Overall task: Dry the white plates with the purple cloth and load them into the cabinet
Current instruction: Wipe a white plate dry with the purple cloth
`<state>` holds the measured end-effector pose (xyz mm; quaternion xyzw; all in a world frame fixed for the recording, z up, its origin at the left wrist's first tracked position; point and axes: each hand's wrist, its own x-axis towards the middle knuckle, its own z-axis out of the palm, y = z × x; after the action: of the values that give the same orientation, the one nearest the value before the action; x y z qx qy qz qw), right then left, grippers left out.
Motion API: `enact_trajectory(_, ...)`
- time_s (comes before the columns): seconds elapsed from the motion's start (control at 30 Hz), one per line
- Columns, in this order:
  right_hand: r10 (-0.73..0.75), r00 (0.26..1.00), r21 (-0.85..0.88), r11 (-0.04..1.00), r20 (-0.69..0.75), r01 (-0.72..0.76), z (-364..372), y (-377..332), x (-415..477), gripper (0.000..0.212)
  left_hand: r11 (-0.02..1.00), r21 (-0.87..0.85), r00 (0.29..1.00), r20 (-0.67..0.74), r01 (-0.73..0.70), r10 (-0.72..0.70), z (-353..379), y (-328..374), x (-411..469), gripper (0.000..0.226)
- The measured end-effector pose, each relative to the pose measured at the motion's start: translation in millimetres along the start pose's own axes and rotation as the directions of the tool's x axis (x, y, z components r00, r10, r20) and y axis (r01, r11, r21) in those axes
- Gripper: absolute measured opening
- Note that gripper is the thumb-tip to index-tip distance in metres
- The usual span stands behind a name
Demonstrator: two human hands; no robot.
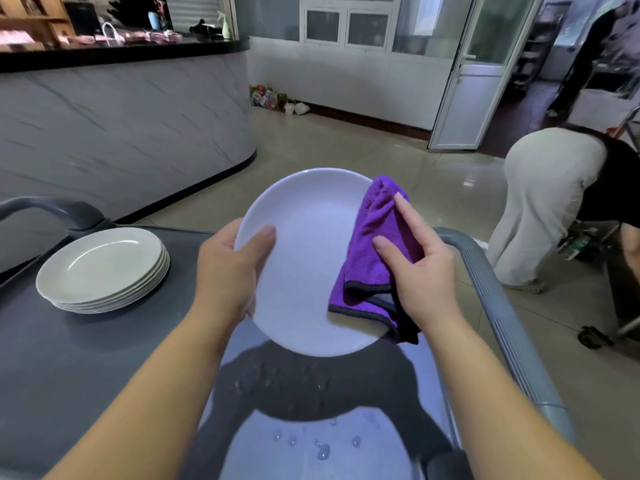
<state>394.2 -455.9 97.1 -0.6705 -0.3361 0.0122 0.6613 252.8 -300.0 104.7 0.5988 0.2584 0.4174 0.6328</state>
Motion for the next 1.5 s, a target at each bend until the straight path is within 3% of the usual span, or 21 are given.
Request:
enact_trajectory(0.1, 0.084, 0.947, 0.042, 0.996, -0.312, -0.074, 27, 5, -26, 0.056, 0.994, -0.100, 0.990, -0.141, -0.041, 0.026, 14, -3, -7, 0.019)
enact_trajectory(0.17, 0.142, 0.919, 0.093, 0.989, -0.369, -0.115, 39, 13, -45, 0.057, 0.992, -0.125, 0.980, -0.201, -0.023, -0.002, 21, -10, -20, 0.024)
enact_trajectory(0.23, 0.158, 0.932, 0.091, 0.987, -0.327, -0.135, 36, 19, -49, 0.057, 0.993, -0.113, 0.984, -0.170, 0.041, -0.060, 19, -17, -29, 0.017)
enact_trajectory(0.3, 0.137, 0.959, 0.052, 0.990, -0.247, -0.128, 20, 20, -38, 0.056, 0.989, -0.102, 0.993, -0.037, 0.108, -0.112, 5, -18, -25, 0.004)
enact_trajectory(0.37, 0.073, 0.986, -0.028, 0.997, -0.148, -0.078, 2, 12, -23, 0.057, 0.983, -0.109, 0.983, 0.120, 0.149, -0.135, -9, -13, -16, 0.027)
enact_trajectory(0.43, -0.010, 1.000, -0.083, 0.997, -0.024, 0.008, -9, 0, -9, 0.059, 0.987, -0.084, 0.973, 0.196, 0.137, -0.118, -11, -5, -10, 0.034)
enact_trajectory(0.53, -0.063, 0.998, -0.055, 0.997, -0.019, 0.062, -6, -9, -6, 0.060, 0.995, -0.063, 0.997, 0.024, 0.072, -0.070, -2, 0, -9, 0.004)
enact_trajectory(0.67, 0.065, 0.962, 0.043, 0.998, -0.266, -0.056, 28, -1, -39, 0.059, 0.992, -0.127, 0.990, -0.136, 0.014, -0.031, 12, -1, -12, 0.018)
enact_trajectory(0.8, 0.186, 0.961, 0.044, 0.983, -0.203, -0.180, 39, 10, -61, 0.063, 0.986, -0.167, 0.968, -0.247, 0.003, -0.045, 15, -8, -20, 0.023)
enact_trajectory(0.97, 0.301, 0.945, -0.186, 0.929, -0.125, -0.320, 12, 10, -47, 0.082, 0.998, -0.052, 0.943, -0.334, -0.031, 0.012, 6, -15, -23, 0.016)
enact_trajectory(1.13, 0.355, 0.909, -0.472, 0.777, -0.218, -0.416, -1, 7, -27, 0.041, 0.998, 0.066, 0.961, -0.275, -0.019, 0.037, -4, -20, -24, 0.019)
enact_trajectory(1.2, 0.333, 0.918, -0.473, 0.787, -0.214, -0.396, 1, 1, -17, 0.038, 0.998, 0.068, 0.972, -0.232, -0.004, 0.020, -3, -19, -27, 0.021)
enact_trajectory(1.33, 0.225, 0.973, -0.493, 0.843, -0.044, -0.217, 23, -10, -8, 0.026, 0.996, 0.071, 0.997, -0.054, -0.059, 0.063, 4, -14, -41, 0.019)
enact_trajectory(1.5, 0.019, 0.996, -0.475, 0.879, 0.090, 0.027, 50, -8, -9, 0.052, 0.994, 0.077, 0.995, 0.062, -0.081, 0.077, 8, -11, -47, 0.019)
